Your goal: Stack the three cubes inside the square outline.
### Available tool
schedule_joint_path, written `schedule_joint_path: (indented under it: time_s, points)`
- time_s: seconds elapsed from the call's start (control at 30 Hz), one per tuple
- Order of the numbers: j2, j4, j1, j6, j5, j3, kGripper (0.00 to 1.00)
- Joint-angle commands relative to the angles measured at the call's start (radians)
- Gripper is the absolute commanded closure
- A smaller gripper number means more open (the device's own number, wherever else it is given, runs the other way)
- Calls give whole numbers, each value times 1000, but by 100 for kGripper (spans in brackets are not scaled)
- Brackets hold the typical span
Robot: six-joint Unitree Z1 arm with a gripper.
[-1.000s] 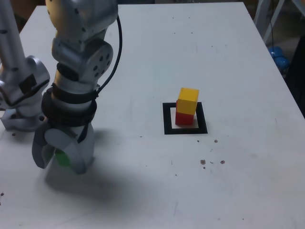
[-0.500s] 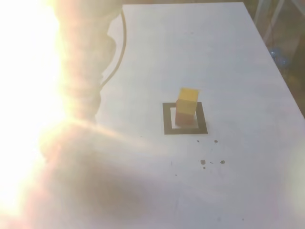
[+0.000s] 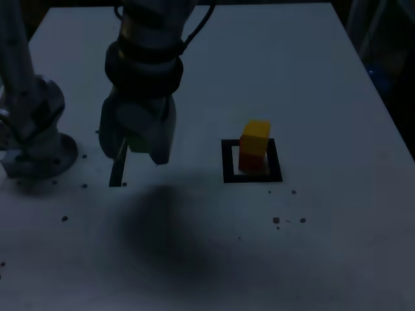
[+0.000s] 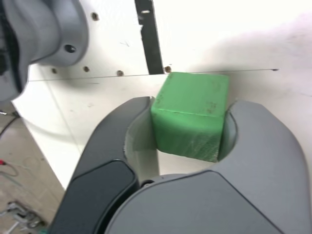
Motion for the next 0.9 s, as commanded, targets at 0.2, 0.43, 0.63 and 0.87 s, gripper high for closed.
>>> schedule_joint_path:
  time_s: [0.2,0.43,0.63,0.87]
  points:
    - [93,132,114,154,21,-242,68]
    - [160,172,168,283,23,-379,68]
    - [210,176,200,380,41,-458,68]
    - [258,180,236,450,60,-536,68]
